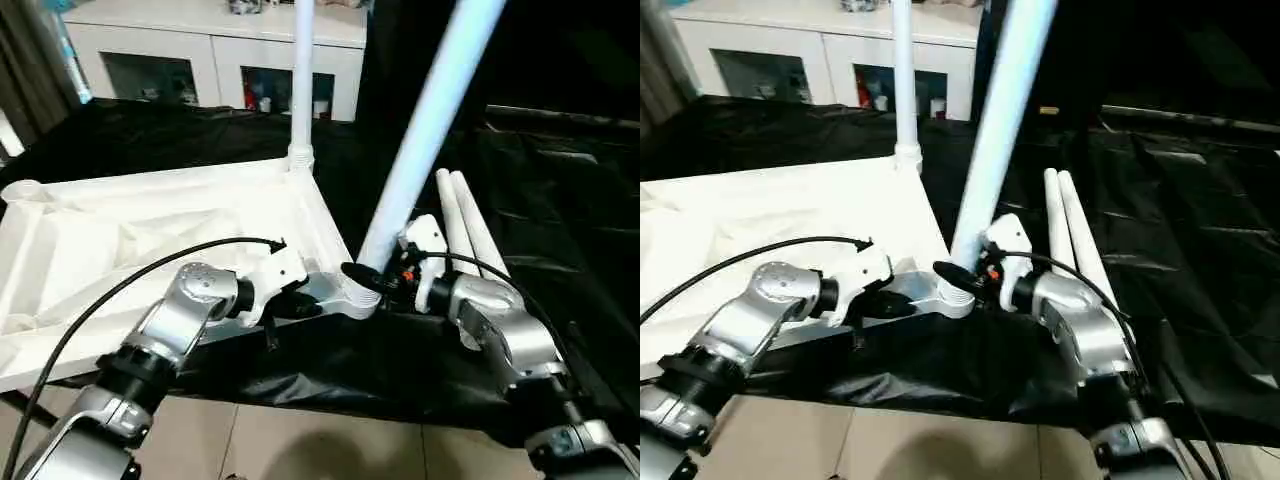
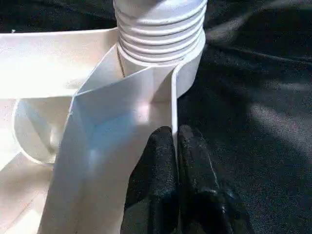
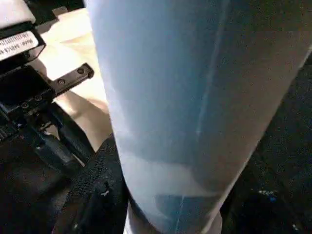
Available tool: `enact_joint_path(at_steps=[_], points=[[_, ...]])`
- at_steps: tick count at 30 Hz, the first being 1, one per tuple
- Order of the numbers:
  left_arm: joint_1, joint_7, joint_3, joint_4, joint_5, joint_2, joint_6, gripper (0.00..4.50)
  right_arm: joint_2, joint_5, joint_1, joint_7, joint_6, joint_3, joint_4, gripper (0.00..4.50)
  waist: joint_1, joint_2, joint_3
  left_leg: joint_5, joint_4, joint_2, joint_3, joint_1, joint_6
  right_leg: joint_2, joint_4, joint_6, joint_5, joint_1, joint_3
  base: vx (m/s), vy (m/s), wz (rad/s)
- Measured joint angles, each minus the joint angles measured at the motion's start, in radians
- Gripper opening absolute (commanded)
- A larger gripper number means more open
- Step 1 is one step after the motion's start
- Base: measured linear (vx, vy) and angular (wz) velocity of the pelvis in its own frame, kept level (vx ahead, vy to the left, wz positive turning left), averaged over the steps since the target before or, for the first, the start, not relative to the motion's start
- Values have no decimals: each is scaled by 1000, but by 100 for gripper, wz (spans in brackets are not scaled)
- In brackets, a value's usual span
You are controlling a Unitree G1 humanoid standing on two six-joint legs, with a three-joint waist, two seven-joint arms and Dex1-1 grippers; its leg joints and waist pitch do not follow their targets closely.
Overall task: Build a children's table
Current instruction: Insert table leg to table base
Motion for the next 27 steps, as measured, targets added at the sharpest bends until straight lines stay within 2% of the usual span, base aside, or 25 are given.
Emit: enact_joint_path(at_steps=[8,16,21,23,27], points=[[20,-18,0,-26,0,22,0,0,6,0,-33,80,-22,1,77,191,-4,-9,-6,0,-2,0,1,2,0,0,0,1,-1,0,0,0,0,0],[57,-85,-7,-85,-9,67,-1,0,-10,0,-50,218,-42,33,116,191,-9,-20,-13,0,-3,0,0,3,0,1,-1,0,-2,2,0,0,0,0],[66,-150,-32,-117,-10,99,-19,0,-41,1,-30,327,-64,62,88,191,0,-25,-16,0,-3,0,0,4,0,1,-1,-1,-3,3,0,0,0,0],[68,-168,-36,-119,-9,107,-28,0,-44,1,-18,348,-77,68,78,191,2,-25,-17,0,-3,0,0,5,0,0,-1,-1,-3,5,0,0,0,0],[70,-187,-54,-119,-7,120,-40,0,-45,1,8,366,-88,76,63,191,2,-23,-15,-1,-7,0,0,19,0,0,-4,4,-8,17,0,0,0,0]])
